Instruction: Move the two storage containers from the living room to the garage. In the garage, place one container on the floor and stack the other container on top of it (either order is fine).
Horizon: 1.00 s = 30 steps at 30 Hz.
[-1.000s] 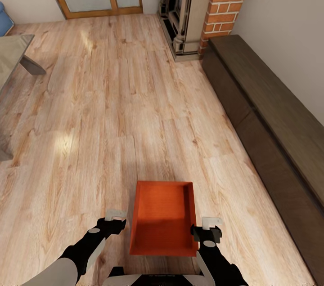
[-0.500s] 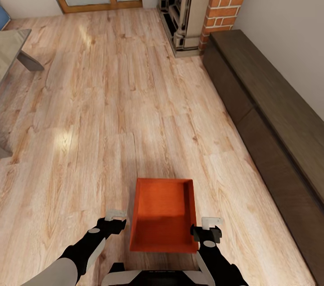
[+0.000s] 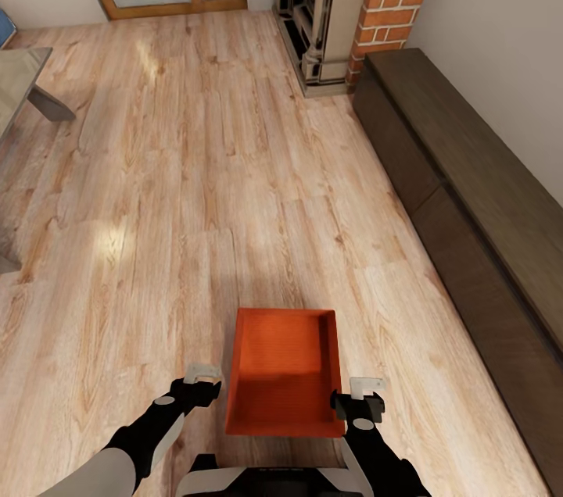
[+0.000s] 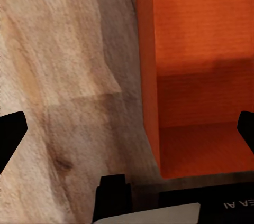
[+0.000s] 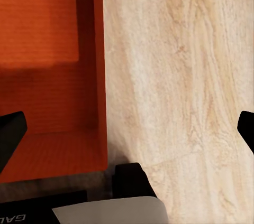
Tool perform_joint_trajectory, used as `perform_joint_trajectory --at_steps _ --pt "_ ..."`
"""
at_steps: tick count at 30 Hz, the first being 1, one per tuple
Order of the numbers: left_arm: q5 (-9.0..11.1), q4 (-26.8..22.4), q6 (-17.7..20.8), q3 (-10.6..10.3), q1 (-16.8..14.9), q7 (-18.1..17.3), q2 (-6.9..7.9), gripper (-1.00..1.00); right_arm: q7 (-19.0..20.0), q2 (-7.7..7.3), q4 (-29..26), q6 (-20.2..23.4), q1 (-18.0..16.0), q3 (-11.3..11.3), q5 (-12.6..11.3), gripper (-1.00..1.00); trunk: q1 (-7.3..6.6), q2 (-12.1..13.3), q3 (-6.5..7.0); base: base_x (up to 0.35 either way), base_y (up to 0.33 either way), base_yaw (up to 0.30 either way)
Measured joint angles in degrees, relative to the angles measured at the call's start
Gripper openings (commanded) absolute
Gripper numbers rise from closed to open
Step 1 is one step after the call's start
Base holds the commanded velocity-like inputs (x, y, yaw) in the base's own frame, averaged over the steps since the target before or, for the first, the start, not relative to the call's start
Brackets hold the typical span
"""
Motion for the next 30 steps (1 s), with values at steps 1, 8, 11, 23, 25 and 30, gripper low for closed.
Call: perform_joint_trajectory --at_steps 1,8,11,23,25,30 --pt "0.0 0.0 0.0 0.0 0.0 -0.1 0.05 1.00 0.0 0.00 0.0 0.0 0.0 0.0 0.0 1.00 0.00 0.0 0.00 0.000 0.000 0.000" --pt "0.0 0.0 0.0 -0.1 0.0 -0.4 0.23 1.00 0.0 0.00 0.0 0.0 0.0 0.0 0.0 1.00 0.00 0.0 -0.01 0.000 0.000 0.000" --pt "0.0 0.0 0.1 -0.1 0.0 -0.5 0.26 1.00 0.0 0.00 0.0 0.0 0.0 0.1 0.0 1.00 0.00 0.0 -0.01 0.000 0.000 0.000" --pt "0.0 0.0 0.2 -0.1 0.0 -0.5 0.27 1.00 0.0 0.00 0.0 0.0 0.0 0.1 0.0 1.00 2.41 -4.4 -1.98 0.000 0.000 0.000" --pt "0.0 0.0 0.2 -0.1 0.0 -0.5 0.27 1.00 0.0 0.00 0.0 0.0 0.0 0.1 0.0 1.00 2.85 -5.2 -2.34 0.000 0.000 0.000" --pt "0.0 0.0 0.3 -0.1 0.0 -0.5 0.27 1.00 0.0 0.00 0.0 0.0 0.0 0.0 0.0 1.00 3.95 -7.2 -3.23 0.000 0.000 0.000"
